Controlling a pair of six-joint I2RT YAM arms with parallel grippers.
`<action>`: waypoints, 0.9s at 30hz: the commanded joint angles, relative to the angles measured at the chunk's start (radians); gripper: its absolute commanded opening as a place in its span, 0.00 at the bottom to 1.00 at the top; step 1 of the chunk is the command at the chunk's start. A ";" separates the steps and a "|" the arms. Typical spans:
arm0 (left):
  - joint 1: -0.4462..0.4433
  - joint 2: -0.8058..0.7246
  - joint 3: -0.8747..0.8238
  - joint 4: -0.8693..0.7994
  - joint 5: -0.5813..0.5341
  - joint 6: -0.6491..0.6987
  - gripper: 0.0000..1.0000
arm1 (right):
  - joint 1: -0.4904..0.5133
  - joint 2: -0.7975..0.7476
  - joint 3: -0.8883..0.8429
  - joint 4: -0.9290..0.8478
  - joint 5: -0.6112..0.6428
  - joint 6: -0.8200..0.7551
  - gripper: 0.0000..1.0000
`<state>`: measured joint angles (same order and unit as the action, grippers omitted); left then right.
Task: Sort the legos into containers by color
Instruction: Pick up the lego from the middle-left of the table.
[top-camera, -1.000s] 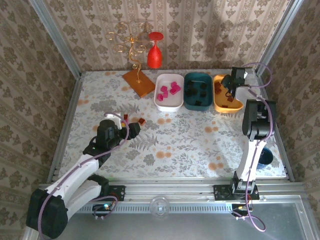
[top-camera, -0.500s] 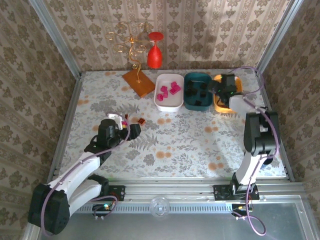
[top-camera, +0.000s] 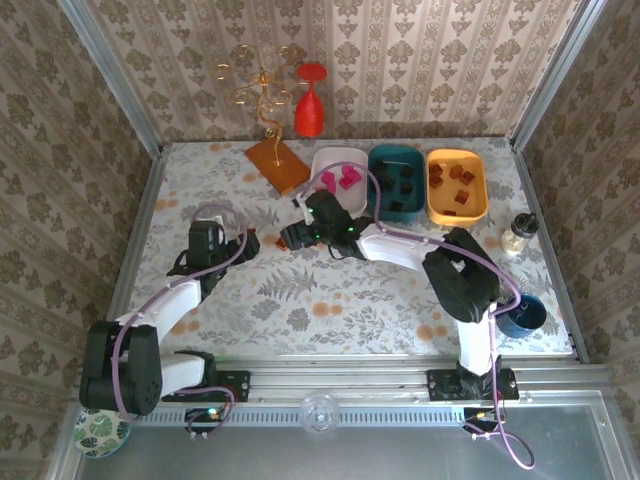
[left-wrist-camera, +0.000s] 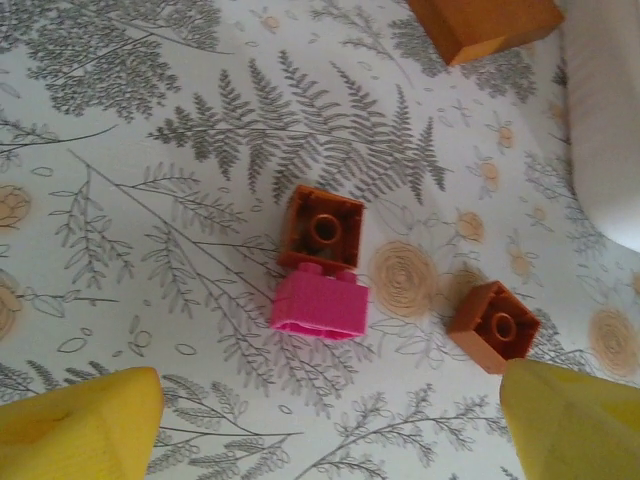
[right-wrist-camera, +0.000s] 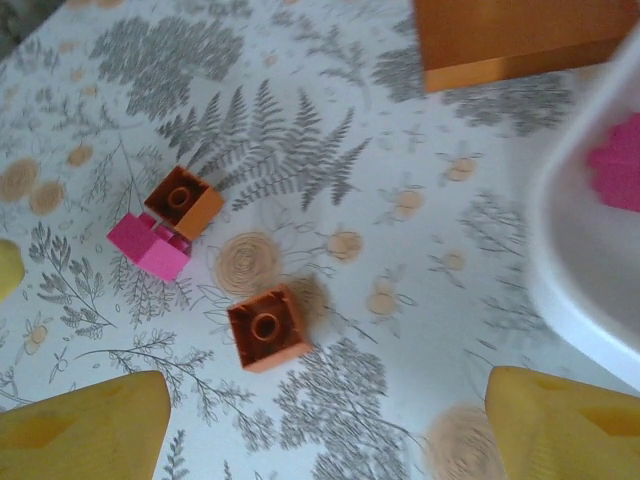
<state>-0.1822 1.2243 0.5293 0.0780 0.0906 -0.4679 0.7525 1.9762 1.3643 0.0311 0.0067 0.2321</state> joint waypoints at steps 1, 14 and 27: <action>0.020 0.061 0.061 0.003 0.037 0.019 0.85 | 0.015 0.050 0.057 -0.047 0.018 -0.012 0.84; -0.050 0.390 0.266 -0.046 -0.023 0.103 0.76 | -0.044 -0.094 -0.188 0.050 0.040 0.096 0.84; -0.139 0.498 0.345 -0.146 -0.188 0.153 0.47 | -0.114 -0.214 -0.343 0.102 -0.003 0.145 0.84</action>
<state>-0.3073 1.7195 0.8581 -0.0212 -0.0471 -0.3359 0.6506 1.8023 1.0424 0.1081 0.0212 0.3508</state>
